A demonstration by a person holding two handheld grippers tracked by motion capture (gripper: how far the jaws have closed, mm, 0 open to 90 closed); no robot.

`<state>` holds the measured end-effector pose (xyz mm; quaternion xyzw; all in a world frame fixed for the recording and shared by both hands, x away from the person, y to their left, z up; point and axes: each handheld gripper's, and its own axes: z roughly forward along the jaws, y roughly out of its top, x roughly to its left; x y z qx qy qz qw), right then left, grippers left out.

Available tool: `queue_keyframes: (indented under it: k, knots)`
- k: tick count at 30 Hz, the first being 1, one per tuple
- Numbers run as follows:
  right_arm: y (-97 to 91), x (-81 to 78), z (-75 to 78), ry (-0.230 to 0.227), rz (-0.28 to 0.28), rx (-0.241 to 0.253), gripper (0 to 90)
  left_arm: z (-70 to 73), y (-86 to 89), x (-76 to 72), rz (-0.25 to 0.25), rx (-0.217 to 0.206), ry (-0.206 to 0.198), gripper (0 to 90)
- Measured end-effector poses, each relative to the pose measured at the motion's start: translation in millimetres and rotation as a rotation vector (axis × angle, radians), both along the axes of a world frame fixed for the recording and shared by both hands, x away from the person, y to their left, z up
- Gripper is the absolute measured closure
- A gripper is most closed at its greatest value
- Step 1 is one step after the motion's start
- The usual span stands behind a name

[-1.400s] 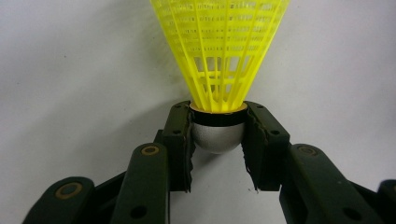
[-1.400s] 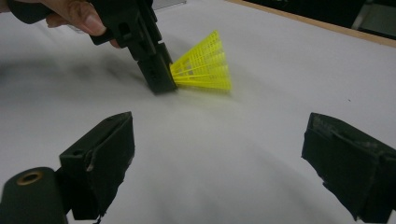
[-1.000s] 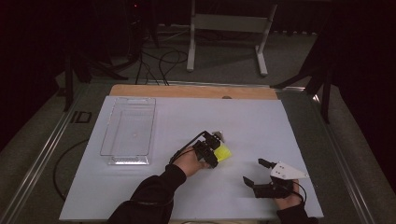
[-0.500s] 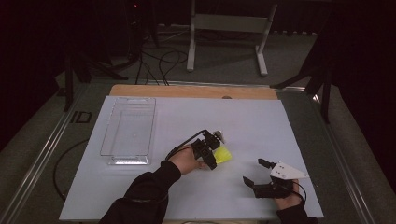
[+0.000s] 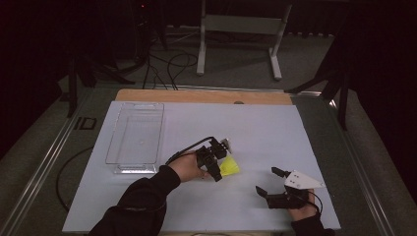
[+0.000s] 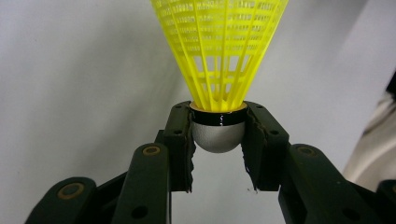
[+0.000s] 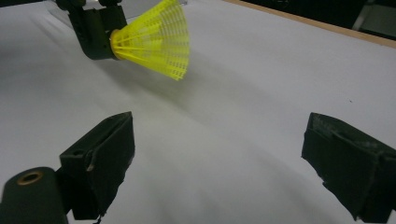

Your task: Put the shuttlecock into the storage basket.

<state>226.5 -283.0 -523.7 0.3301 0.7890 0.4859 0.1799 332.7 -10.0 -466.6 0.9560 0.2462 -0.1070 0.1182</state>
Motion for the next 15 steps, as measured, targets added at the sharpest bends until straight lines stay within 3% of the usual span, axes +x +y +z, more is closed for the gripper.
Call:
queue_keyframes:
  k: [9,10,15]
  knots:
    - [0.1,0.2,-0.3,0.001,0.0,0.001,9.8,12.0,9.2,-1.5,-0.044,0.008,0.002,65.7]
    - [0.1,0.2,-0.2,0.0,0.0,0.001,9.8,13.7,9.7,-2.1,-0.03,-0.007,0.004,65.7]
    - [-0.2,0.0,0.2,-0.001,-0.002,0.005,9.8,22.2,13.9,-2.9,-0.057,-0.019,0.007,65.7]
